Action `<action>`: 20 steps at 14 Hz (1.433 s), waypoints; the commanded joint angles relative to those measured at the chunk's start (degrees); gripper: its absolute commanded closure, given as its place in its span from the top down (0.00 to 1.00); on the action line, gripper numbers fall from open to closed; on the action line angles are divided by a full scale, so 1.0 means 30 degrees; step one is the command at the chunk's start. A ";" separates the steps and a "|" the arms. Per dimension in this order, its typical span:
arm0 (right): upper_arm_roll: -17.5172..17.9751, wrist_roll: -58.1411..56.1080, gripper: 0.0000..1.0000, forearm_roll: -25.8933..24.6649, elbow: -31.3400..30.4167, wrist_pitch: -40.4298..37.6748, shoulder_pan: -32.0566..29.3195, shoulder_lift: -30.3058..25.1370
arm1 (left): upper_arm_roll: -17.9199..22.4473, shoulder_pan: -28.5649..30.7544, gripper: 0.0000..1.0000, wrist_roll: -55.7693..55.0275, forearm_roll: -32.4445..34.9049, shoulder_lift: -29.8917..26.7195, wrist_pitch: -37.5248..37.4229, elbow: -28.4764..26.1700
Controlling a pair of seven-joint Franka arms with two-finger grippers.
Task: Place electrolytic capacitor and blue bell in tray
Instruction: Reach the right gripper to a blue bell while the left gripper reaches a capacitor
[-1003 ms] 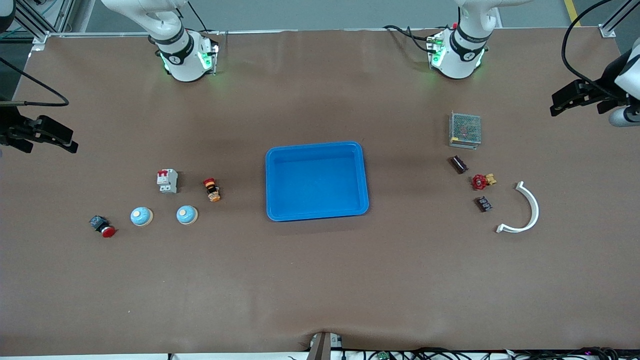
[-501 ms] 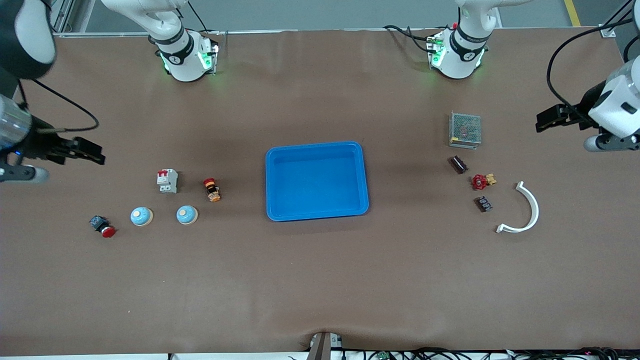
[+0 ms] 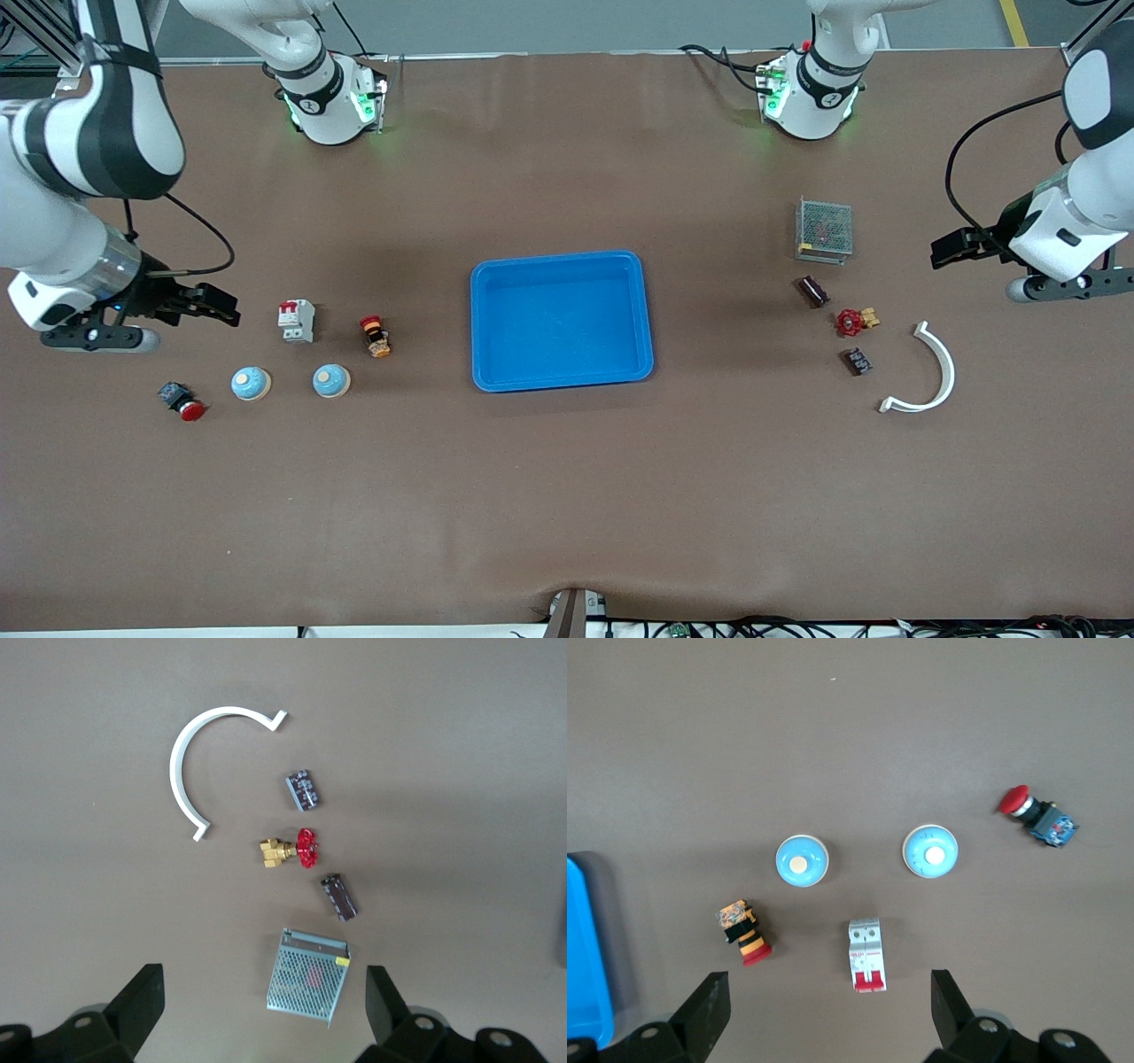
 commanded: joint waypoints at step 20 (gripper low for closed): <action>0.0053 0.3640 1.00 0.0141 -0.0651 0.9323 0.2536 0.8154 | -0.0276 0.0513 0.82 -0.7121 0.0081 0.6292 1.2637 -0.4938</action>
